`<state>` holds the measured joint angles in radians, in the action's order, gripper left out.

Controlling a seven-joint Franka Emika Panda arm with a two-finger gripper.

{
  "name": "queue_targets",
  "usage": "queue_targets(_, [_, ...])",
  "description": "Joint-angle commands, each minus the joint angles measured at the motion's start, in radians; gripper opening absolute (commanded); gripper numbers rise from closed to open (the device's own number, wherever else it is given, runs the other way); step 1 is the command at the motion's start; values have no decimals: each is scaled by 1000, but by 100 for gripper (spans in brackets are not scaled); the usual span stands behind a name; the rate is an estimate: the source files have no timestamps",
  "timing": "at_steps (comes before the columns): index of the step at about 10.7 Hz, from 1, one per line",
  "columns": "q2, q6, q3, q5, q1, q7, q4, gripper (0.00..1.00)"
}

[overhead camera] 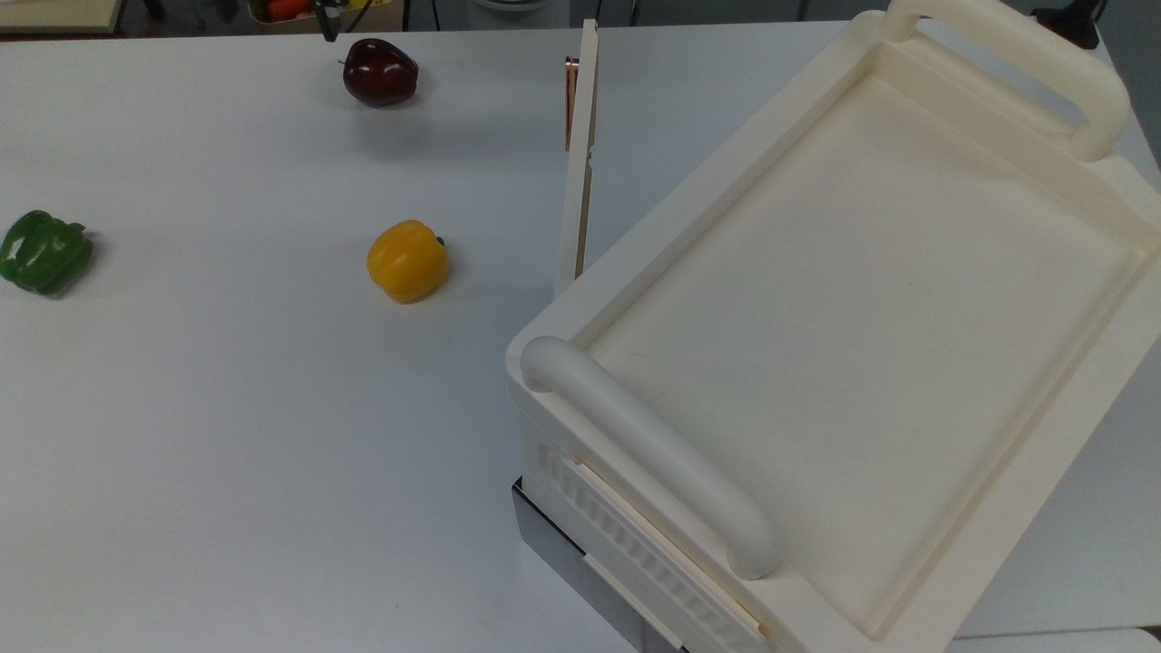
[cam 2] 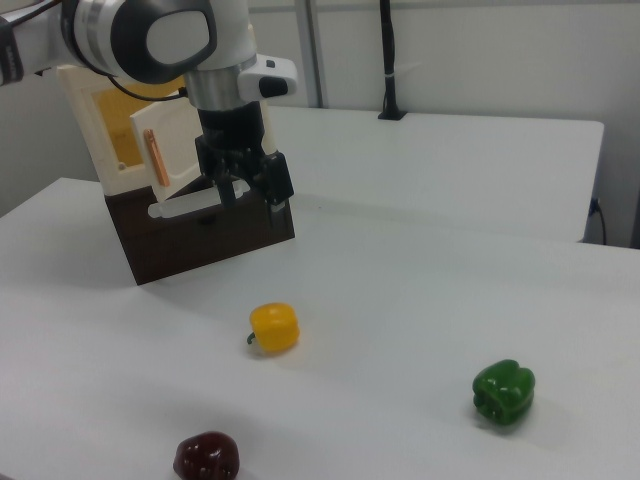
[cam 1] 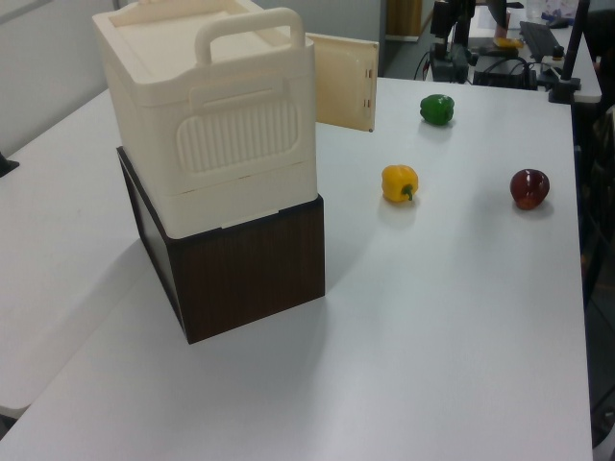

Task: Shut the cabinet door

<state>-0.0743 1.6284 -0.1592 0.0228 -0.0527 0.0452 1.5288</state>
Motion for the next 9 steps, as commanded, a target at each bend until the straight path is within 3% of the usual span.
queue_targets(1, [18, -74, 1, 11, 1, 14, 17, 100])
queue_targets(6, [16, -120, 1, 11, 2, 33, 14, 100])
queue_targets(7, [18, -133, 1, 9, 2, 35, 16, 91])
queue_targets(9, [21, -165, 1, 11, 1, 85, 14, 59])
